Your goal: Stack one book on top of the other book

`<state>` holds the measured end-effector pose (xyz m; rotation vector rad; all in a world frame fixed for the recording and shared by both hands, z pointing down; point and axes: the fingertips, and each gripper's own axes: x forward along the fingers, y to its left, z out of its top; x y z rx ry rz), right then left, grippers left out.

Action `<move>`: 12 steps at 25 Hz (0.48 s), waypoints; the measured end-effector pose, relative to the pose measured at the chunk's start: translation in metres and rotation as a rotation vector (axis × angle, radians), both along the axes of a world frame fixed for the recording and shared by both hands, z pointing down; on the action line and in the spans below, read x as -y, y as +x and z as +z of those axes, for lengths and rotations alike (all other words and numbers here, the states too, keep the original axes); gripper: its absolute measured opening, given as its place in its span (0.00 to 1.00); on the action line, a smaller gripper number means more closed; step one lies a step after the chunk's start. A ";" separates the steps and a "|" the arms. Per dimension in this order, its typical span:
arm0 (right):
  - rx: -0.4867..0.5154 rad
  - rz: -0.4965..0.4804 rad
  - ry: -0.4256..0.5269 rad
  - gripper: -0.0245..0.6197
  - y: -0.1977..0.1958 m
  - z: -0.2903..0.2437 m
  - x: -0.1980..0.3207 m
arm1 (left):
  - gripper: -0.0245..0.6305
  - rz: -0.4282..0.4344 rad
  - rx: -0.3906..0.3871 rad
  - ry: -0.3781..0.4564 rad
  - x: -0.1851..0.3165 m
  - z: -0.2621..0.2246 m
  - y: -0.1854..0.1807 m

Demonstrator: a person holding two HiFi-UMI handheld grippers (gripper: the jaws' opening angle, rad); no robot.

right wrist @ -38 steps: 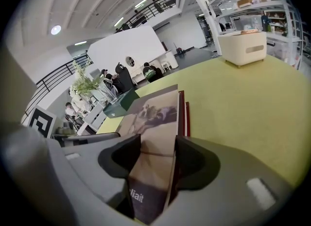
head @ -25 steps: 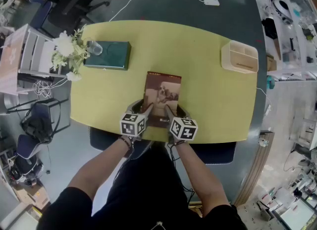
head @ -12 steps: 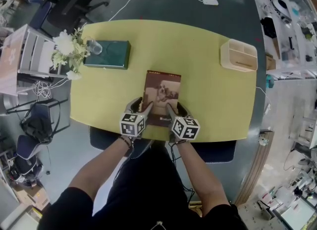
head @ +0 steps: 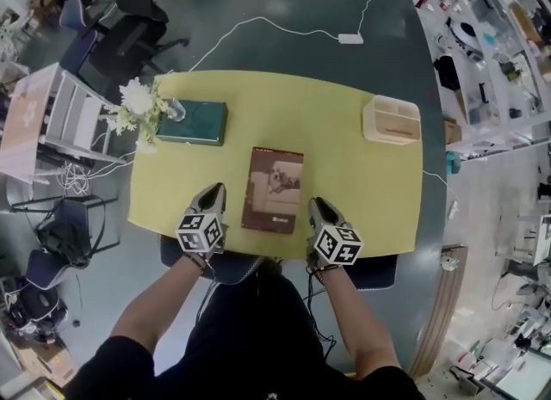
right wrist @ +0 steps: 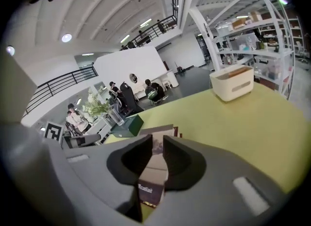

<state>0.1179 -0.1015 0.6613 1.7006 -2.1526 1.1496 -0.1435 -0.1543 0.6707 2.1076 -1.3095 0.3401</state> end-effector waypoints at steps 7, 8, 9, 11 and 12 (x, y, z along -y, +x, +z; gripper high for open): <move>-0.036 -0.100 0.183 0.04 -0.030 -0.114 -0.007 | 0.05 0.116 -0.025 0.208 -0.019 -0.122 0.010; -0.039 -0.120 0.209 0.04 -0.036 -0.129 -0.009 | 0.05 0.136 -0.032 0.240 -0.024 -0.138 0.014; -0.043 -0.138 0.236 0.04 -0.041 -0.144 -0.011 | 0.05 0.156 -0.041 0.272 -0.029 -0.153 0.017; -0.049 -0.170 0.285 0.04 -0.052 -0.171 -0.013 | 0.05 0.201 -0.066 0.318 -0.038 -0.178 0.026; -0.048 -0.185 0.305 0.04 -0.058 -0.183 -0.015 | 0.05 0.223 -0.081 0.328 -0.043 -0.188 0.031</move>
